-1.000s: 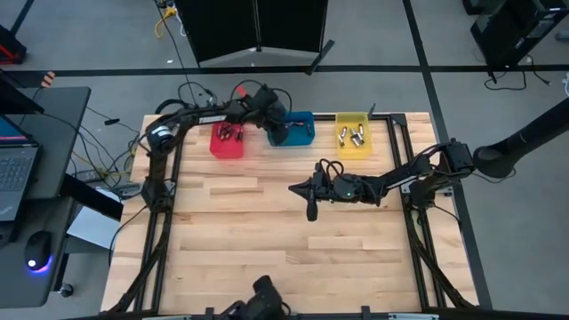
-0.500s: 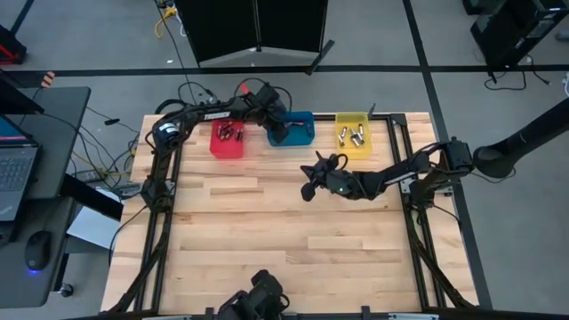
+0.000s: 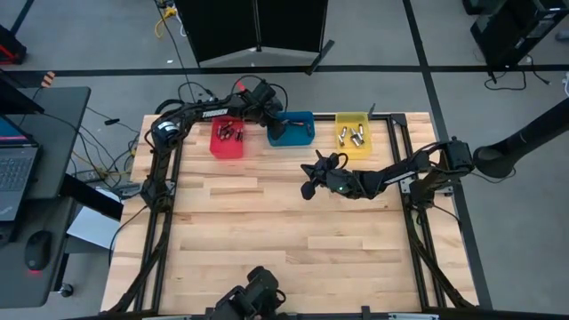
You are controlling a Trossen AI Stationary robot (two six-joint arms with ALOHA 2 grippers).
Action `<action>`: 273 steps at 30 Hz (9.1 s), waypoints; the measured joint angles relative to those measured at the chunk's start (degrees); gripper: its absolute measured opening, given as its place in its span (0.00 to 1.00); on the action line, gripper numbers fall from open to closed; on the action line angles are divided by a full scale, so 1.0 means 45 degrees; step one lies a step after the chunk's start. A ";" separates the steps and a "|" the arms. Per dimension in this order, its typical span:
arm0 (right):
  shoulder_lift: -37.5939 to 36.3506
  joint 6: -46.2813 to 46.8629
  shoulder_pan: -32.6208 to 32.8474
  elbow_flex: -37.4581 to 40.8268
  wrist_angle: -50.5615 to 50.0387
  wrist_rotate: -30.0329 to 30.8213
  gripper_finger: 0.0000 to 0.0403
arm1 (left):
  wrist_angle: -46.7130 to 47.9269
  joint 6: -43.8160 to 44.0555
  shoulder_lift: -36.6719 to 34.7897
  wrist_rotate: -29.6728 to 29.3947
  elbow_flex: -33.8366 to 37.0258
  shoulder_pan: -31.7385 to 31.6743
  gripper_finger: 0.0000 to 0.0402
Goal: Sort batteries
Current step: Put the orange battery into the blue bin, then return to Home Position
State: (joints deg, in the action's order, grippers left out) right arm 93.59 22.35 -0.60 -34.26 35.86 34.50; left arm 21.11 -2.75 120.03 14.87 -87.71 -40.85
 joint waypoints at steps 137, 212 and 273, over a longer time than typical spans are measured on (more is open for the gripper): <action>0.0002 -0.2011 -0.0792 0.0005 0.0483 -0.3060 0.04 | -1.1443 0.0094 -0.9483 -0.2669 1.1374 0.3953 0.02; -0.6147 -0.4009 -0.1927 0.2969 -0.1678 -0.6965 0.01 | -0.5707 -0.0025 -2.6675 -0.3870 1.9382 0.6283 0.03; -2.0232 -0.3968 -0.4006 0.6970 -0.9015 -0.4634 0.06 | -0.5405 0.0667 -2.6670 -0.6017 1.9397 0.6244 0.03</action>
State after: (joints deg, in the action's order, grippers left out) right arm 2.55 4.49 -18.63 -2.90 -4.71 13.65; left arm -3.22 0.25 0.01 -12.21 -0.43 -12.75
